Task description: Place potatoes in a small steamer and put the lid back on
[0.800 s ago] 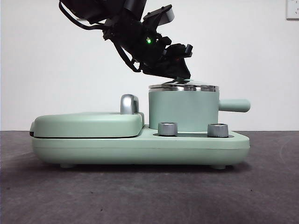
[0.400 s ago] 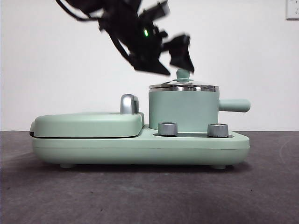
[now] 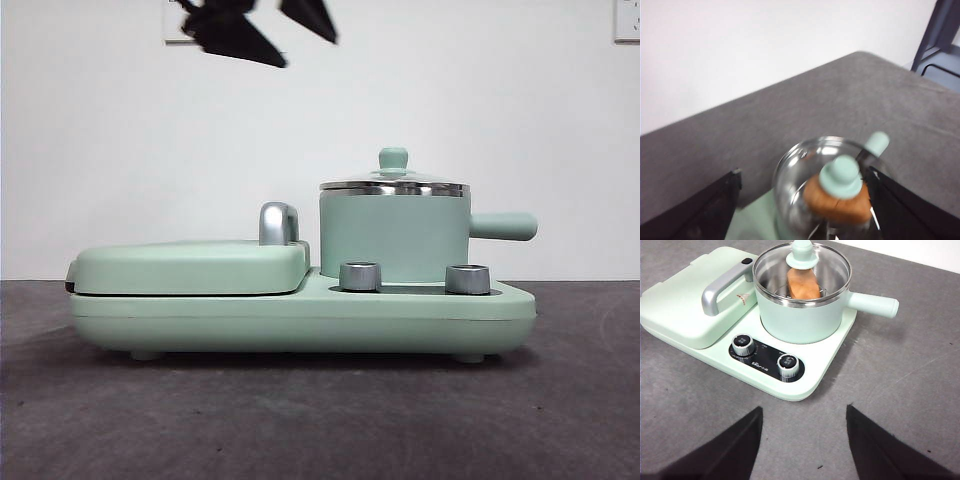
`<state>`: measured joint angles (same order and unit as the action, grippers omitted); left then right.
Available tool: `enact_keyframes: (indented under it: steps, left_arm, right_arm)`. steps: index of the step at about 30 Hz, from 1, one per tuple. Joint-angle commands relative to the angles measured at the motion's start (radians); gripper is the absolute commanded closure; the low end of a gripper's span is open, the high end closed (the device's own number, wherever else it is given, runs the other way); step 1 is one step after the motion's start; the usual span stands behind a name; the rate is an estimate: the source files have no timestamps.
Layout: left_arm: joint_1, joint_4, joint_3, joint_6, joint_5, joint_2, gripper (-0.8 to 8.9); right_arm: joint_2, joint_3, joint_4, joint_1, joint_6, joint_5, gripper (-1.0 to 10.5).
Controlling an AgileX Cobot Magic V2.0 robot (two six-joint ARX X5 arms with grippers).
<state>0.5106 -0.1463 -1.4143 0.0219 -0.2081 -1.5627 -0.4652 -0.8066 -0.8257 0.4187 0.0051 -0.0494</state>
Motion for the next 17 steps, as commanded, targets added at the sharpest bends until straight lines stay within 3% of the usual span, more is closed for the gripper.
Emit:
enact_keyframes:
  steps: [1,9,17]
  left_arm:
    - [-0.029,-0.018,0.04,-0.004,0.0,0.077,4.22]
    - [-0.161,-0.06,0.344,-0.032,0.0,0.396,4.22]
    - [-0.244,-0.251,0.596,-0.089,0.0,0.732,4.21]
  right_arm:
    - [-0.003,-0.004,0.01,0.004,0.006,0.002,6.9]
    - [-0.003,-0.004,0.01,0.004,0.007,-0.002,6.9]
    - [-0.003,-0.004,0.01,0.004,0.008,-0.002,6.9]
